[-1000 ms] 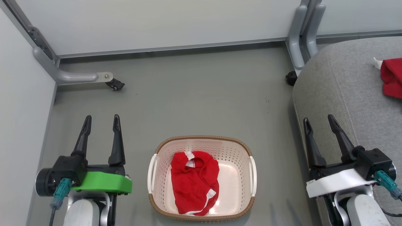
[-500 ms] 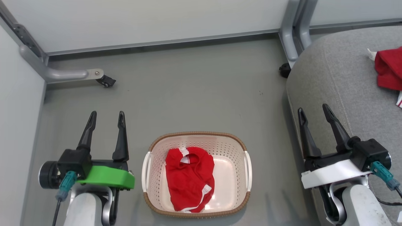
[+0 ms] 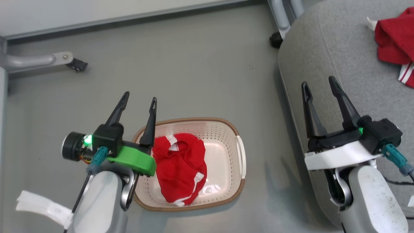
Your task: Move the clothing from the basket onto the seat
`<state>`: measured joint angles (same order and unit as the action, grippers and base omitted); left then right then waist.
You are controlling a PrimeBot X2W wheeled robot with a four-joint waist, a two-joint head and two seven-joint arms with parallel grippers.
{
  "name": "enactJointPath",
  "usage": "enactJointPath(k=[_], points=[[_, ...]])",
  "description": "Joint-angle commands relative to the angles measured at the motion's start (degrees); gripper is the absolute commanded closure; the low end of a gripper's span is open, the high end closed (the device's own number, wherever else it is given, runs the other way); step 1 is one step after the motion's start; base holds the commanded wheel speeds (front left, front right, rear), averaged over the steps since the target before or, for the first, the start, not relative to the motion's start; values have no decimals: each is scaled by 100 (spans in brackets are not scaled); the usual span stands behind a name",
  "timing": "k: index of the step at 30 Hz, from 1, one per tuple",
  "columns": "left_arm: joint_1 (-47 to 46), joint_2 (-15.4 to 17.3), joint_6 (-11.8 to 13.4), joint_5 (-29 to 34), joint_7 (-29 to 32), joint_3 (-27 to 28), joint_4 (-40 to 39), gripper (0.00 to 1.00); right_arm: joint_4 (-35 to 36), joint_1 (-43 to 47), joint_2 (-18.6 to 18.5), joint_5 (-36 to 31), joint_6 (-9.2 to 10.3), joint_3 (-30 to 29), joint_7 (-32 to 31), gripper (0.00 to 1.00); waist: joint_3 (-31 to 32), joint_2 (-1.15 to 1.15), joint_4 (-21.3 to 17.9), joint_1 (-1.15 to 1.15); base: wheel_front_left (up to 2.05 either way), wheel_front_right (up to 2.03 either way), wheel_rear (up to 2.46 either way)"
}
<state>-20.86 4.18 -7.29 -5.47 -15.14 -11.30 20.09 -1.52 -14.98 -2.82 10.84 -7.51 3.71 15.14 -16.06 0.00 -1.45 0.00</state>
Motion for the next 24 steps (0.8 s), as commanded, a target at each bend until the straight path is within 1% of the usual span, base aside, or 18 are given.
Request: enactJointPath(k=[1,11,24], points=[[-203,70,-20,83,-1,-112,108,0,37,-153,-14,19,4,16,1,0,-453,0,-329,0,0,0,0],[-1051,428,-25,-32,0,-1076,943,0,237,-783,-13,83,4,172,1,0,-1415,0,-714,0,0,0,0],[-1861,736,-25,-128,0,-2153,2142,0,383,-1310,-13,137,4,319,1,0,-2359,0,-916,0,0,0,0]])
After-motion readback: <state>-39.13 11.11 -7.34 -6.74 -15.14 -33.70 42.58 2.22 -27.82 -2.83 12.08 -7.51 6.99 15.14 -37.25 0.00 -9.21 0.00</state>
